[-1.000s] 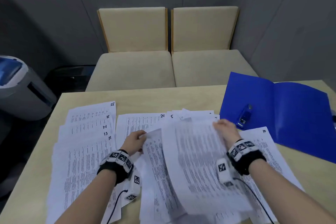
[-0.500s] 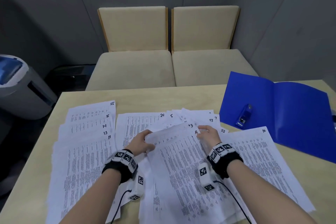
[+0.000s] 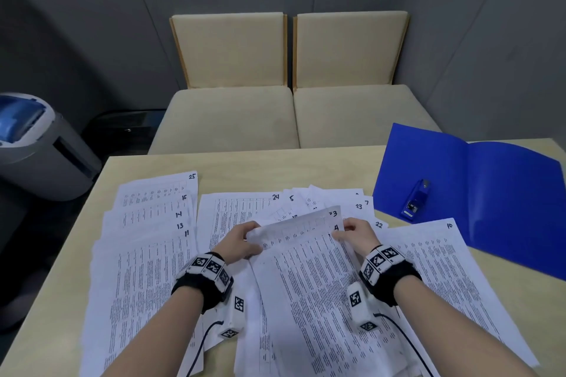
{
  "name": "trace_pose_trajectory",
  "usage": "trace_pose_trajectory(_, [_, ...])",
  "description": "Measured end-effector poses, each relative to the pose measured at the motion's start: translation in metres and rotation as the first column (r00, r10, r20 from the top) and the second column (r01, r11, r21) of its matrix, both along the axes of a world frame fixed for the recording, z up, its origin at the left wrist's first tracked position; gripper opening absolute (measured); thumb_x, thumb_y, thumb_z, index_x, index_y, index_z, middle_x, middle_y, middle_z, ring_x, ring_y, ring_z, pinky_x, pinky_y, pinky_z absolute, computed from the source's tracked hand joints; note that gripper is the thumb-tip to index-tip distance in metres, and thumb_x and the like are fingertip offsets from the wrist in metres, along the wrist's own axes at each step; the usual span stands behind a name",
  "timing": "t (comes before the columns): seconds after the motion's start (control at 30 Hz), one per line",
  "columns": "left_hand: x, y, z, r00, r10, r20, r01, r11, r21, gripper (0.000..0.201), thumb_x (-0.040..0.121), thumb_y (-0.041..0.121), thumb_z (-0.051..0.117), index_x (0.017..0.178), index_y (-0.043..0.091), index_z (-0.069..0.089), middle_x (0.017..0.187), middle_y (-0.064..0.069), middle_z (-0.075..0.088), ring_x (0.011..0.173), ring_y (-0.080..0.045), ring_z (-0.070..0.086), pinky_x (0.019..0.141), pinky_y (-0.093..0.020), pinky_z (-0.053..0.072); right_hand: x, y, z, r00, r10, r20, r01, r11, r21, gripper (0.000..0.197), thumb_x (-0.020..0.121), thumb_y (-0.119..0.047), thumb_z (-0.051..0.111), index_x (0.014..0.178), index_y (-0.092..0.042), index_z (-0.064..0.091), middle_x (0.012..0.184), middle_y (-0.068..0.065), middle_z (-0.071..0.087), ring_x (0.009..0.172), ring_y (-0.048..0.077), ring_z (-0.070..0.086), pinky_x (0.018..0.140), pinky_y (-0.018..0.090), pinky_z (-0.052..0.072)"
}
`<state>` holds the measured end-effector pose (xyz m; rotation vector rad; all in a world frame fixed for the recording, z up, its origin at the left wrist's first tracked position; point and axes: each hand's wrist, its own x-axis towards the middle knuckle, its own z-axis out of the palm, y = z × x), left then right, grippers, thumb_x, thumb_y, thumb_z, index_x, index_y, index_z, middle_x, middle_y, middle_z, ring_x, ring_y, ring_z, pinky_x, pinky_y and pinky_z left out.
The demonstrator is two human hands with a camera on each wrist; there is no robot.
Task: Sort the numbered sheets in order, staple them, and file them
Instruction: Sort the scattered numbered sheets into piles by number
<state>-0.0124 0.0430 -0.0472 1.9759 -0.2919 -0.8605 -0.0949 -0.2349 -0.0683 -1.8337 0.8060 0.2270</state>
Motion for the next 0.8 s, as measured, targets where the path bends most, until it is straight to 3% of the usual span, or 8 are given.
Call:
trace_pose_trajectory(0.2, [0.001,-0.004,-0.001,0.998,0.057,-0.034,-0.057,0.998,-0.005,0.019,0.081,-0.004,0.063,0.086,0.012,0.055,0.068,-0.01,0.052,0.056,-0.019,0.05,0.053,-0.027,0.046,-0.005,-0.006,0.003,0.999,0.035,-0.004,-0.035,0.999,-0.029,0.039,0.073,-0.007,0.075,0.107,-0.013,0.057,0.089,0.007,0.05,0.079,0.021,0.053,0.066,0.023,0.046])
trace_pose_trajectory(0.27, [-0.001,-0.007,0.004,0.976,0.196,0.097,-0.196,0.98,-0.007,0.017,0.083,0.004,0.063,0.093,0.014,0.055,0.074,-0.01,0.057,0.061,-0.02,0.052,0.059,-0.033,0.048,-0.008,-0.009,0.001,0.995,0.096,-0.039,-0.099,0.991,-0.084,0.051,0.071,-0.002,0.075,0.116,-0.015,0.056,0.092,0.006,0.044,0.072,0.016,0.047,0.057,0.018,0.04])
trace_pose_trajectory(0.4, [0.004,-0.019,0.048,0.659,0.579,0.48,-0.571,0.801,-0.182,0.026,0.093,0.008,0.05,0.119,0.01,0.047,0.079,0.009,0.05,0.062,-0.01,0.044,0.057,-0.023,0.037,-0.013,-0.011,-0.004,0.991,0.107,-0.082,-0.116,0.986,-0.12,0.054,0.075,0.005,0.07,0.122,-0.015,0.055,0.076,-0.002,0.042,0.065,0.011,0.045,0.055,0.017,0.037])
trace_pose_trajectory(0.47, [0.015,-0.02,0.082,0.535,0.574,0.62,-0.541,0.796,-0.269,0.025,0.095,0.004,0.044,0.119,0.01,0.045,0.079,0.003,0.054,0.058,-0.01,0.043,0.055,-0.026,0.036,-0.014,-0.01,-0.007,0.994,0.07,-0.079,-0.079,0.99,-0.117,0.052,0.077,0.004,0.069,0.124,-0.014,0.056,0.073,-0.003,0.042,0.065,0.01,0.045,0.055,0.016,0.036])
trace_pose_trajectory(0.6, [0.037,-0.009,0.141,0.369,0.556,0.745,-0.448,0.808,-0.382,0.024,0.093,-0.001,0.042,0.116,0.002,0.049,0.107,-0.018,0.06,0.094,-0.027,0.057,0.08,-0.035,0.044,-0.012,-0.006,0.0,0.998,-0.045,-0.05,0.039,0.993,-0.111,0.044,0.082,0.001,0.065,0.124,-0.008,0.056,0.077,-0.003,0.048,0.085,0.018,0.052,0.074,0.021,0.042])
trace_pose_trajectory(0.67, [0.046,0.004,0.159,0.385,0.591,0.709,-0.461,0.789,-0.407,0.024,0.093,0.003,0.044,0.117,0.0,0.047,0.114,-0.022,0.058,0.103,-0.031,0.055,0.089,-0.04,0.043,-0.01,-0.007,0.004,0.994,-0.1,-0.048,0.095,0.992,-0.085,0.044,0.083,-0.001,0.063,0.126,-0.006,0.055,0.097,0.005,0.056,0.1,0.024,0.054,0.09,0.03,0.043])
trace_pose_trajectory(0.73, [0.055,0.018,0.161,0.488,0.572,0.659,-0.435,0.814,-0.384,0.022,0.094,0.006,0.046,0.115,0.0,0.046,0.115,-0.023,0.055,0.103,-0.031,0.052,0.092,-0.042,0.042,-0.007,-0.009,0.005,0.984,-0.172,-0.037,0.171,0.985,-0.037,0.04,0.083,-0.001,0.063,0.122,-0.006,0.057,0.112,0.011,0.056,0.114,0.03,0.055,0.098,0.036,0.042])
trace_pose_trajectory(0.8, [0.058,0.027,0.148,0.626,0.517,0.583,-0.401,0.855,-0.328,0.015,0.094,0.008,0.049,0.108,0.005,0.047,0.108,-0.022,0.056,0.084,-0.024,0.055,0.079,-0.038,0.049,-0.006,-0.009,0.005,0.967,-0.255,-0.02,0.255,0.961,0.103,0.023,0.081,0.003,0.062,0.102,-0.007,0.063,0.099,0.012,0.062,0.104,0.034,0.061,0.093,0.04,0.047])
